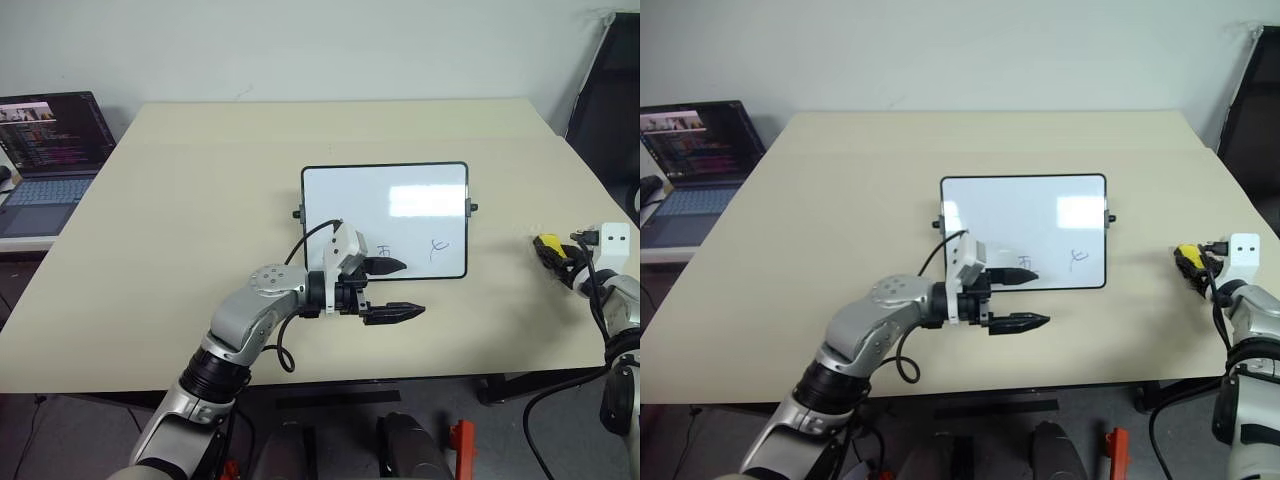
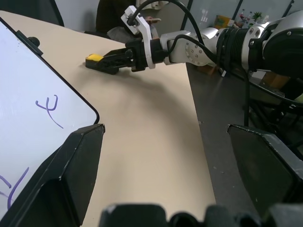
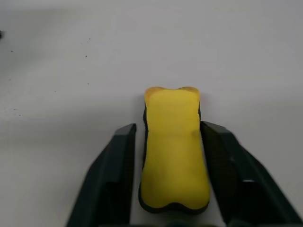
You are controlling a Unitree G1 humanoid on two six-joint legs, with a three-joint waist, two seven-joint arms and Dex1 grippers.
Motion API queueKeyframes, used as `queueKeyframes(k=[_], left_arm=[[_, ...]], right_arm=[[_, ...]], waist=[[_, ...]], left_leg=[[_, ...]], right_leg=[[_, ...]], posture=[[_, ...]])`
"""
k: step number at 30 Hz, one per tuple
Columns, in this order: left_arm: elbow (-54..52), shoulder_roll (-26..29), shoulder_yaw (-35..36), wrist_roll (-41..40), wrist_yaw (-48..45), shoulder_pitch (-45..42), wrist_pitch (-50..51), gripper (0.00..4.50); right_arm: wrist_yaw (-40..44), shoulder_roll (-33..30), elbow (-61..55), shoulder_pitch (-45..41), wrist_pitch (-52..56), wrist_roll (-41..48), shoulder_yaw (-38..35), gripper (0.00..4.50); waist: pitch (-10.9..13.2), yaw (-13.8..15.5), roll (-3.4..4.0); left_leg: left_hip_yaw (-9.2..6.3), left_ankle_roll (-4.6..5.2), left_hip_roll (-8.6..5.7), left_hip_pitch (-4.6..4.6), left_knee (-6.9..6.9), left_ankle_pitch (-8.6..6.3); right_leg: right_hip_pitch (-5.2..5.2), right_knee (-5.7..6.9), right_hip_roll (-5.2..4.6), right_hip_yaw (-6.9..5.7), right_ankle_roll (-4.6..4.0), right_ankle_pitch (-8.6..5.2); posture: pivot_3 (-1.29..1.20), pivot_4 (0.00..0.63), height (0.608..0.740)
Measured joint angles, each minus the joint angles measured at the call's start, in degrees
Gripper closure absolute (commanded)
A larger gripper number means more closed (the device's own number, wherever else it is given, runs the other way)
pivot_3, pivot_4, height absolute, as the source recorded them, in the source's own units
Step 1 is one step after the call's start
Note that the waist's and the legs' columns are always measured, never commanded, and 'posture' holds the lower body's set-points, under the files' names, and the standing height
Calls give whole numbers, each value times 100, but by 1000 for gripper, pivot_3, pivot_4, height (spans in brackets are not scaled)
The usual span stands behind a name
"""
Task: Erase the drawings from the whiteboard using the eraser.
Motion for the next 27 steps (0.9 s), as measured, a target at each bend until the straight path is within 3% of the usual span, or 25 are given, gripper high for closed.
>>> queueKeyframes(k=[2,13,15,18,21,24,27], left_arm=[[-3,0,0,0,17,12,5,0],[-7,90,71,0,75,13,7,0],[-12,178,129,1,76,14,6,0],[-23,441,339,0,50,61,-1,0],[-18,678,610,-5,-3,114,-7,0],[44,1034,963,-2,-64,392,-87,0],[76,1294,1192,31,-174,672,-286,0]], right_arm=[[-25,-1,8,-17,-39,-64,16,3551],[234,-21,-501,142,27,179,-258,3551],[392,-70,-1315,455,271,482,-445,3551],[486,-76,-3713,1286,1313,1397,-885,3551],[395,-46,-5631,1446,2204,2287,-1073,3551],[259,192,-7065,1247,2742,2751,-557,3551],[229,518,-7448,1017,2982,2795,30,3551]], waist=[[0,0,0],[0,0,0],[0,9,0],[0,15,6],[-2,-18,10],[-3,-57,10],[-1,4,7]], left_leg=[[0,0,0,0,0,0],[-1,0,0,0,0,0],[-5,0,0,-3,-1,0],[-12,0,2,-25,-1,0],[-13,0,7,-24,0,0],[-15,1,19,-21,0,0],[-12,1,19,-28,1,0]], right_leg=[[0,0,0,0,0,0],[0,0,0,0,0,0],[-1,0,0,-4,1,-1],[-28,10,0,-6,1,-1],[-37,15,6,3,1,0],[-37,15,23,-1,-1,0],[-42,15,20,-5,-7,4]], posture=[[0,150,740],[0,150,740],[0,150,740],[0,150,740],[0,150,740],[0,150,740],[0,150,740]])
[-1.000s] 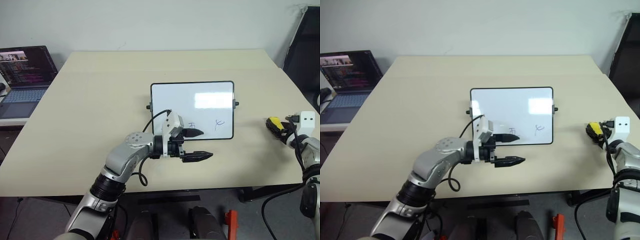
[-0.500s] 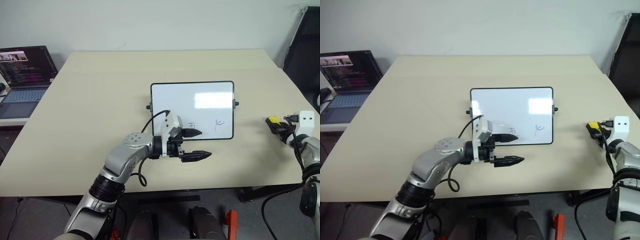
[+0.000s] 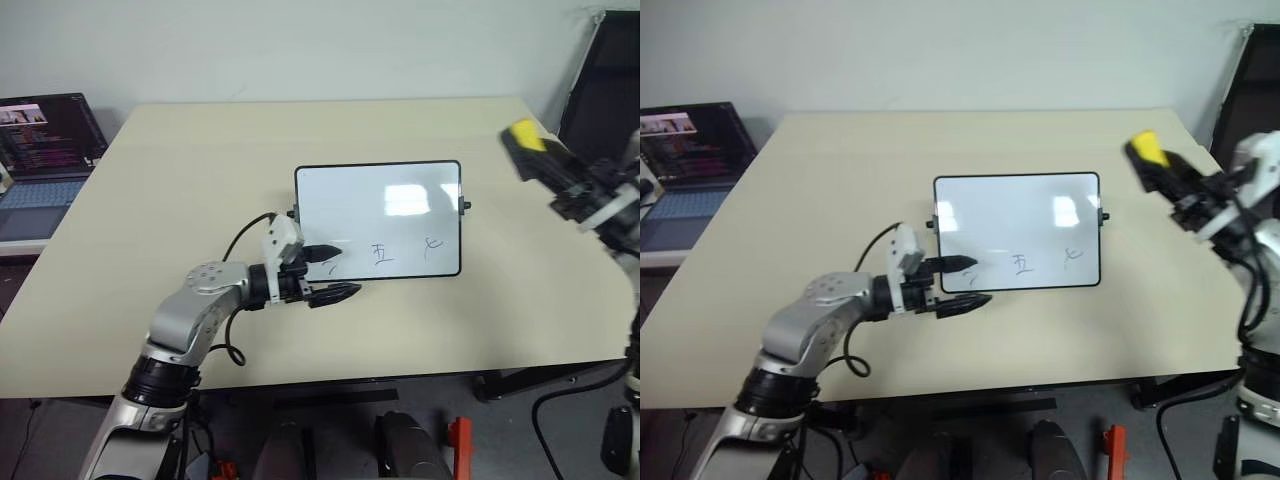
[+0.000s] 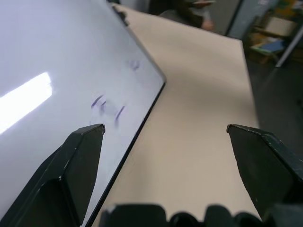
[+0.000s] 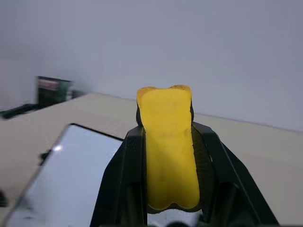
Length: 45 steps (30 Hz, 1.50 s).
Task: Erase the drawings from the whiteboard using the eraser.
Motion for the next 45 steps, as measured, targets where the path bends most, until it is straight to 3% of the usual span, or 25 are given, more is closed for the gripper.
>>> queueKeyframes(k=[6,10,15,28,39,45], left_arm=[[-30,315,529,49,14,439,-377,0],[-10,413,770,273,21,878,-970,0],[207,469,940,453,17,1154,-1498,0],[314,354,870,808,128,1567,-1939,0],[52,274,862,768,275,1459,-1716,0],[47,275,861,769,271,1431,-1678,0]], right_arm=[[55,454,-157,-520,-121,-724,1485,3551],[217,735,219,-600,-908,-1926,2666,3551],[321,1179,1191,-812,-2077,-3090,3517,3551],[329,1923,3679,-1260,-4233,-4366,3886,3551],[295,2104,4468,-1487,-4801,-4836,4014,3551],[711,2031,4474,-1238,-4945,-4877,4166,3551]], waist=[[1,80,-2],[1,91,-3],[1,106,-3],[0,96,-4],[-8,25,-16],[-20,25,-33]], left_leg=[[-1,0,1,-12,-2,0],[1,-1,3,-13,-4,0],[2,-1,3,-12,-2,0],[-1,-1,5,-8,-4,0],[-3,-2,4,25,4,4],[-5,9,4,43,5,12]], right_leg=[[-9,-9,-4,-9,-6,1],[-14,-9,-5,-11,-10,-2],[-14,-4,-5,-12,-12,-1],[-13,1,-6,-15,-16,1],[1,48,-4,-13,-27,4],[6,70,-1,-12,-36,-2]], posture=[[0,150,740],[0,150,740],[0,150,740],[0,150,740],[0,150,740],[0,150,740]])
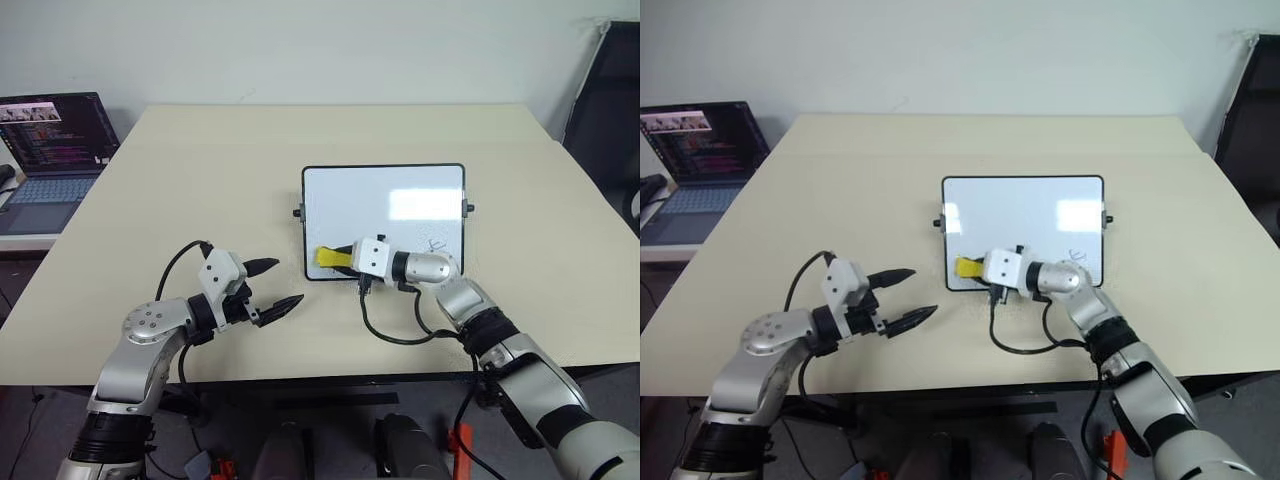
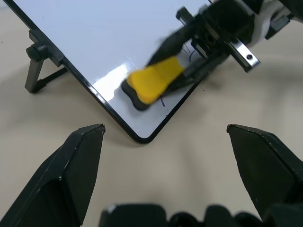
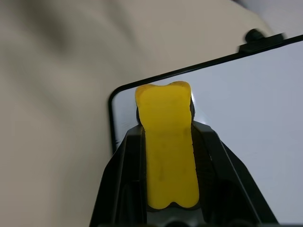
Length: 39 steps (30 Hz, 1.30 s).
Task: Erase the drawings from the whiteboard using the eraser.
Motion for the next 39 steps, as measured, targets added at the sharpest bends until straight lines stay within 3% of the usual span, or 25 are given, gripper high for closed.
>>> queueKeyframes(k=[11,20,23,28,34,39], left_arm=[[64,3,-19,0,-43,-210,68,0],[163,6,-23,0,-143,-364,69,0],[184,5,-25,1,-153,-387,69,0],[297,2,-31,2,-171,-488,66,0],[360,0,-37,4,-237,-501,64,0],[369,0,-37,5,-260,-520,61,0]], right_arm=[[423,-76,0,105,-75,110,-48,3551],[-983,-55,679,-640,-533,-266,-290,3551],[-1057,-50,698,-637,-609,-317,-287,3551],[-828,-47,497,-354,-612,-298,-272,3551],[22,-73,-3,278,-480,-199,-73,3551],[50,-84,-336,458,-240,-29,-196,3551]], waist=[[-2,-2,-3],[-2,-5,-3],[-2,-7,-4],[-5,-8,-9],[-5,-17,-9],[-4,-14,-9]], left_leg=[[-1,4,0,-1,-1,4],[-2,10,0,1,-1,14],[-2,11,0,0,-3,14],[-3,11,0,1,-4,14],[-4,11,1,0,-5,14],[-7,11,1,-11,-6,14]], right_leg=[[-2,4,1,0,-3,-1],[-4,8,2,0,-5,3],[-5,7,2,1,-10,5],[-4,6,2,0,-11,5],[-4,6,3,-1,-8,3],[-12,3,3,-5,-12,3]], posture=[[0,150,740],[0,150,740],[0,150,740],[0,150,740],[0,150,740],[0,150,740]])
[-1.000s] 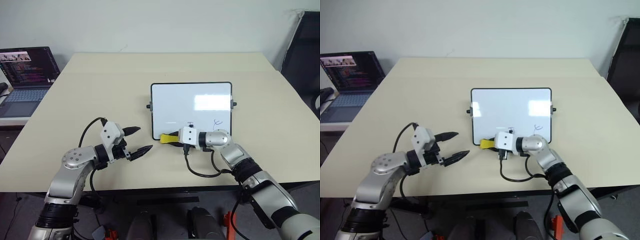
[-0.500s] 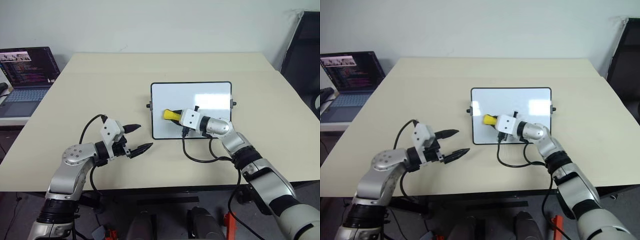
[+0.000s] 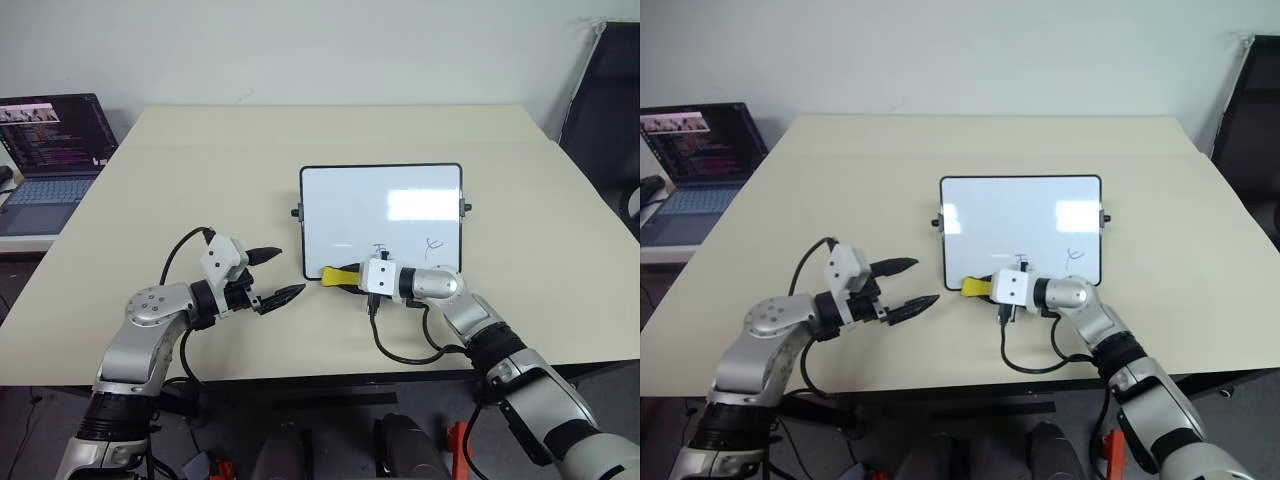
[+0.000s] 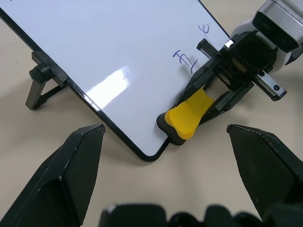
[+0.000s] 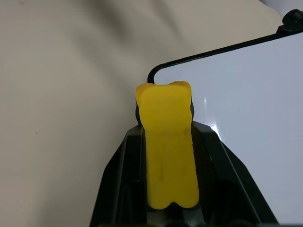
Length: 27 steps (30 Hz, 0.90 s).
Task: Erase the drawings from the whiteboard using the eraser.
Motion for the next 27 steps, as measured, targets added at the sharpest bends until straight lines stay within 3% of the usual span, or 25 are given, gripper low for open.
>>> queueKeyframes(k=[4,8,12,18,27], left_arm=[[54,0,-12,4,-12,-62,-5,0],[88,-2,-29,2,-37,-120,-21,0],[92,-21,-76,-20,-120,-209,18,0],[39,104,-155,-33,-329,-535,148,0],[39,397,-171,-39,-625,-791,295,0]], right_arm=[[116,-221,-1326,236,826,643,-510,3551],[474,-797,-3220,553,2204,1490,-1036,3552],[669,-1513,-4155,957,3472,2178,-1554,3552],[857,-2906,-4322,1983,4235,2516,-2782,3552],[1022,-3677,-4018,3118,4125,2486,-3738,3552]], waist=[[9,20,2],[8,59,1],[10,115,0],[15,180,-10],[17,100,-8]], left_leg=[[-7,-1,0,-32,1,-1],[-15,-9,2,-33,-6,-9],[-13,-13,1,-37,-5,-13],[-11,-12,1,-37,-7,-15],[-2,-11,2,-33,-11,-16]], right_leg=[[-23,-6,-1,-7,1,0],[-20,-13,-1,-19,-2,-9],[-19,-19,-3,-20,-1,-15],[-10,-36,-5,-27,-2,-27],[-10,-42,-2,-16,23,-40]], posture=[[0,150,740],[0,150,740],[0,150,740],[0,150,740],[0,150,740]])
